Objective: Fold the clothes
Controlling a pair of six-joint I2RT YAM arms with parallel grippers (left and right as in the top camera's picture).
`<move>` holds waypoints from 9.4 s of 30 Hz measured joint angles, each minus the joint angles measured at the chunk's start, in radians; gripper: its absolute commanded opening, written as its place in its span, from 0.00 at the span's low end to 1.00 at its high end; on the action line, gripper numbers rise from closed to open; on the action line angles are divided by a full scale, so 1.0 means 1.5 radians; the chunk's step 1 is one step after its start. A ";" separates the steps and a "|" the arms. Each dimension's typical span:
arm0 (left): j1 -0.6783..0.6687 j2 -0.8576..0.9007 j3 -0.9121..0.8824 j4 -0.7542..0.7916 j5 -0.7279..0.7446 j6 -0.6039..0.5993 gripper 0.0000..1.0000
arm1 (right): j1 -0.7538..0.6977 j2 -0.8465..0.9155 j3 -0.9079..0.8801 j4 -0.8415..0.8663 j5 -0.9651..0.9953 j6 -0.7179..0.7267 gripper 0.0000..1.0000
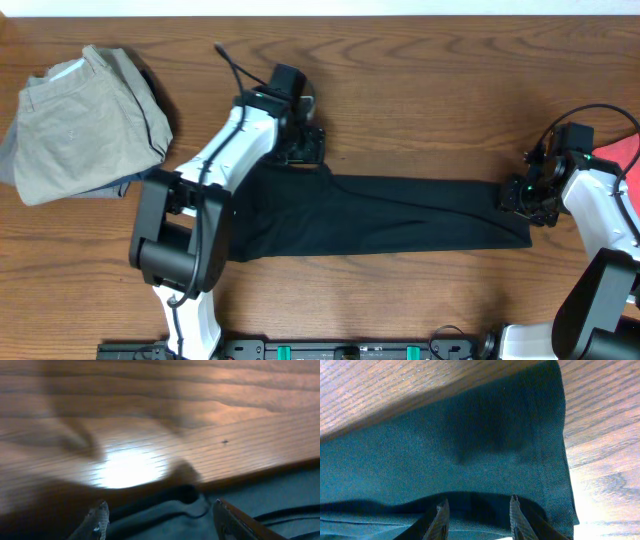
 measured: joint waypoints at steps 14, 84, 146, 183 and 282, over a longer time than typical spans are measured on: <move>-0.034 0.040 0.000 -0.004 -0.015 0.001 0.10 | 0.000 0.000 -0.001 0.009 -0.002 0.000 0.38; -0.047 -0.106 -0.019 -0.232 -0.035 -0.207 0.06 | 0.000 0.000 -0.003 0.009 0.001 0.000 0.41; 0.088 -0.148 -0.270 -0.056 -0.175 -0.213 0.26 | -0.001 0.000 -0.065 -0.006 0.121 0.009 0.51; 0.088 -0.147 -0.269 -0.072 -0.178 -0.210 0.39 | -0.100 0.000 -0.076 0.163 0.124 0.042 0.61; 0.207 -0.275 -0.230 -0.157 -0.180 -0.189 0.69 | 0.472 0.102 0.213 -0.145 -0.076 0.065 0.63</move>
